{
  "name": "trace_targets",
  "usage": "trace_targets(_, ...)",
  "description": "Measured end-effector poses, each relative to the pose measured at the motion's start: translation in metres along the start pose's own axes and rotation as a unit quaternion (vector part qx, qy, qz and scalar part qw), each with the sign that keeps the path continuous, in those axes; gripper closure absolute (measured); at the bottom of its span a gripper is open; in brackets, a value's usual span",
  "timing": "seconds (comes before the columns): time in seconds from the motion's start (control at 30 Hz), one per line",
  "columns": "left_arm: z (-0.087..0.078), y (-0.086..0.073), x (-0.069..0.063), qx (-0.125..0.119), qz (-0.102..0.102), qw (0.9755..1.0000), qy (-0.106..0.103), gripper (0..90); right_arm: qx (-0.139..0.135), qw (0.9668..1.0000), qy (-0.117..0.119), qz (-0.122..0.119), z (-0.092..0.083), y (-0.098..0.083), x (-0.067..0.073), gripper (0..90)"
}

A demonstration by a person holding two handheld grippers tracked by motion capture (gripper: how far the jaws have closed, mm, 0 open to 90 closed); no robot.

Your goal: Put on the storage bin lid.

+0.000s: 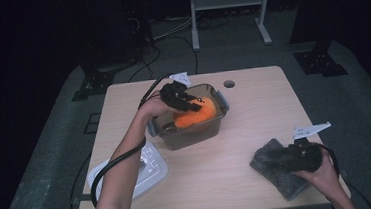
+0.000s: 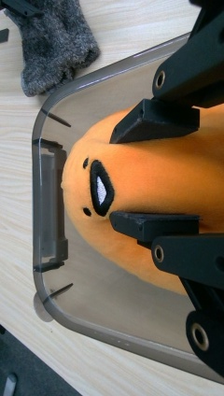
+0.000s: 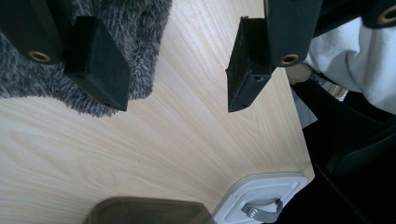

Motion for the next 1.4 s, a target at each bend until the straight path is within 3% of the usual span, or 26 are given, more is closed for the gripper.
trace_targets(0.37, 0.003, -0.001, -0.002, 0.035, 0.006, 0.9994, -0.002, 56.8, 0.0, 1.0, 0.001, -0.001, 0.001, 0.0, 0.001, 38.8)
trace_targets(0.67, 0.004, -0.002, -0.003, 0.049, 0.009, 0.9988, -0.007, 53.8, -0.002, 1.0, 0.001, -0.001, 0.0, 0.001, 0.001, 38.8)
trace_targets(0.83, 0.002, -0.002, -0.004, 0.039, 0.007, 0.9992, -0.009, 53.9, -0.002, 1.0, 0.001, -0.003, 0.0, 0.001, 0.002, 38.8)
trace_targets(0.93, -0.002, 0.002, -0.005, 0.019, 0.002, 0.9997, -0.014, 56.9, 0.001, 1.0, 0.001, -0.002, 0.001, 0.001, 0.002, 38.8)
trace_targets(1.4, -0.03, 0.01, -0.02, -0.027, 0.01, 0.9994, -0.02, 48.8, 0.001, 1.0, -0.002, -0.003, 0.001, 0.001, 0.003, 38.8)
Point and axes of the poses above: each handheld gripper's, and its own axes: z roughly forward along the jaws, y roughly out of its top, x roughly to its left, the point moved 1 cm from there along z, roughly forward along the jaws, and after that the axes turned 14 degrees about -x, right-handed, at the moved point
